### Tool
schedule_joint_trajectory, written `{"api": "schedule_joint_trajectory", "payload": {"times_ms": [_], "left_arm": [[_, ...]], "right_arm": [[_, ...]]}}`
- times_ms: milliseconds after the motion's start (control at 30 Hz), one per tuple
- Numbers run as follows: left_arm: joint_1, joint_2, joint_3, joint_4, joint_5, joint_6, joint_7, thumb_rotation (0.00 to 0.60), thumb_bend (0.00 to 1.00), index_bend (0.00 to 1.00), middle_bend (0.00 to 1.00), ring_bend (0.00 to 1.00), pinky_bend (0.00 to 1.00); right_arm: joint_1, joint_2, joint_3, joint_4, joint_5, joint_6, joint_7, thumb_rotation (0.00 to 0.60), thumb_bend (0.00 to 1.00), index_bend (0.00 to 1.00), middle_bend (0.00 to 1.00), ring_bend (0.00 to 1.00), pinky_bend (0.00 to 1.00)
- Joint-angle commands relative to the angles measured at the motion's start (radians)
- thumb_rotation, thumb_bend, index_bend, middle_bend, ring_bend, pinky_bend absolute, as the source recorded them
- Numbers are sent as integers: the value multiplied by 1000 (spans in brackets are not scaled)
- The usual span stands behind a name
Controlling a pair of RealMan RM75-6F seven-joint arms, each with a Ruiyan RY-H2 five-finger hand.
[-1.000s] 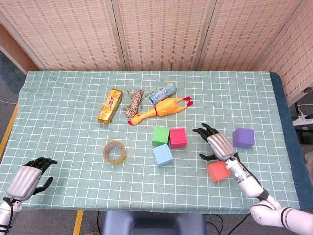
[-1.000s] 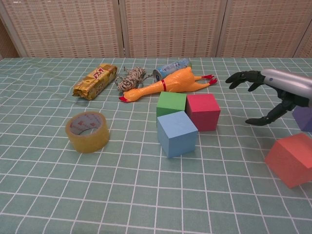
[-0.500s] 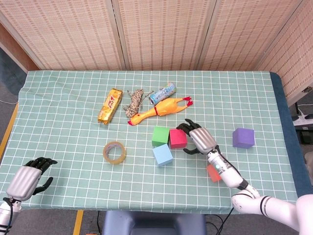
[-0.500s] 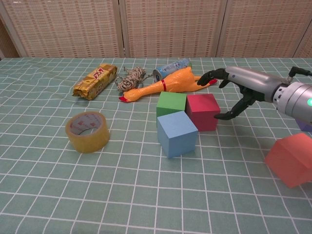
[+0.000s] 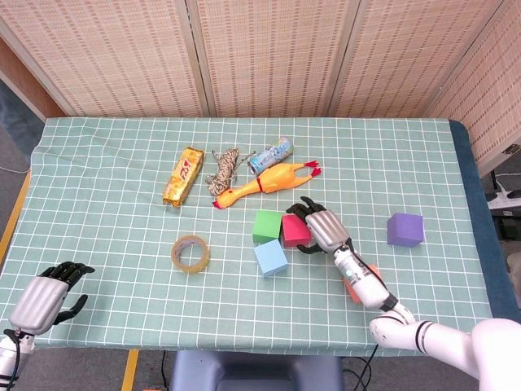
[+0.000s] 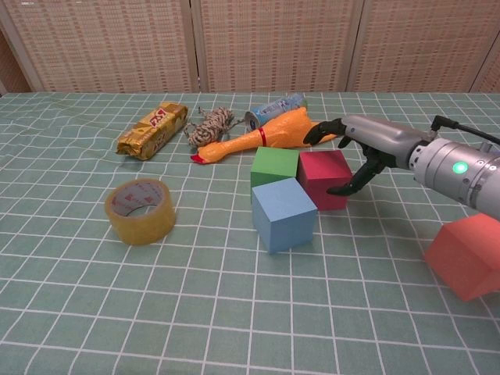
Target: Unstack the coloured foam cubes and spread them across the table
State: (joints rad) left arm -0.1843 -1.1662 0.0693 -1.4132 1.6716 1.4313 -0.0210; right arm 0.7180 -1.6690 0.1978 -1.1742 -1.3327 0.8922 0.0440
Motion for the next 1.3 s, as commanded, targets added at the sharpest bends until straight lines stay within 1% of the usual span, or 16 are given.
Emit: {"api": "schedule_joint_trajectory", "payload": {"times_ms": [33, 233, 367, 433, 567, 700, 800, 933, 1000, 1100, 1133, 1167, 1200, 1233, 1267, 1300], "left_arm": [[0, 1, 1, -1, 3, 4, 0, 600, 383, 299, 311, 260, 426], [3, 2, -1, 1, 3, 9, -6, 600, 382, 299, 311, 261, 426], [4, 3, -2, 1, 2, 14, -8, 600, 382, 299, 312, 260, 426], [4, 2, -2, 1, 3, 13, -6, 600, 384, 299, 311, 260, 426], [2, 1, -1, 1, 1, 5, -2, 600, 384, 299, 311, 261, 426], [2, 2, -1, 0, 2, 6, -2, 600, 382, 299, 311, 260, 426], [3, 2, -2, 0, 2, 9, -4, 600, 382, 299, 311, 260, 426], [2, 0, -3, 2, -4, 3, -1, 600, 382, 299, 311, 261, 425], [2, -1, -3, 0, -5, 1, 3, 600, 383, 299, 311, 261, 426], [1, -3, -3, -1, -5, -2, 9, 600, 385, 299, 311, 260, 426], [0, -4, -2, -1, -5, -5, 11, 600, 386, 299, 311, 260, 426], [0, -4, -2, -1, -6, -8, 12, 600, 385, 299, 311, 260, 426], [-1, -5, -1, -1, -7, -10, 12, 600, 385, 299, 311, 260, 426], [-2, -5, -1, -1, -8, -14, 12, 600, 385, 299, 311, 260, 426], [-3, -5, -1, 0, -8, -15, 11, 600, 384, 299, 311, 260, 426], [-3, -4, -1, -1, -8, -15, 10, 600, 384, 299, 311, 260, 426]], "right_arm": [[17, -24, 8, 23, 17, -14, -14, 600, 115, 213, 162, 17, 203], [17, -46, 4, 52, 19, 3, -31, 600, 116, 252, 345, 230, 295], [3, -63, -7, 84, 2, 48, -39, 600, 115, 312, 487, 408, 463], [-5, -70, -15, 100, -14, 75, -37, 600, 132, 346, 530, 467, 520], [-22, -63, -22, 101, -44, 133, -28, 600, 199, 394, 573, 518, 568], [-49, -36, -30, 78, -75, 204, -16, 600, 225, 403, 578, 529, 579], [-73, 7, -30, 39, -69, 227, -41, 600, 227, 403, 578, 531, 581], [-98, 60, -16, 9, -15, 218, -100, 600, 227, 403, 579, 531, 581], [-98, 76, -17, 23, -7, 205, -118, 600, 227, 408, 579, 531, 580], [-95, 71, -26, 101, -25, 207, -116, 600, 226, 418, 578, 509, 575], [-93, 65, -31, 133, -30, 198, -97, 600, 226, 411, 569, 483, 559], [-91, 63, -35, 149, -31, 184, -76, 600, 225, 384, 522, 406, 496], [-89, 64, -38, 160, -31, 168, -53, 600, 225, 368, 491, 359, 458], [-86, 67, -42, 166, -31, 146, -16, 600, 221, 327, 401, 236, 365], [-83, 69, -46, 171, -38, 138, 10, 600, 210, 300, 327, 138, 299], [-82, 69, -49, 178, -49, 140, 32, 600, 197, 282, 276, 74, 261]]}}
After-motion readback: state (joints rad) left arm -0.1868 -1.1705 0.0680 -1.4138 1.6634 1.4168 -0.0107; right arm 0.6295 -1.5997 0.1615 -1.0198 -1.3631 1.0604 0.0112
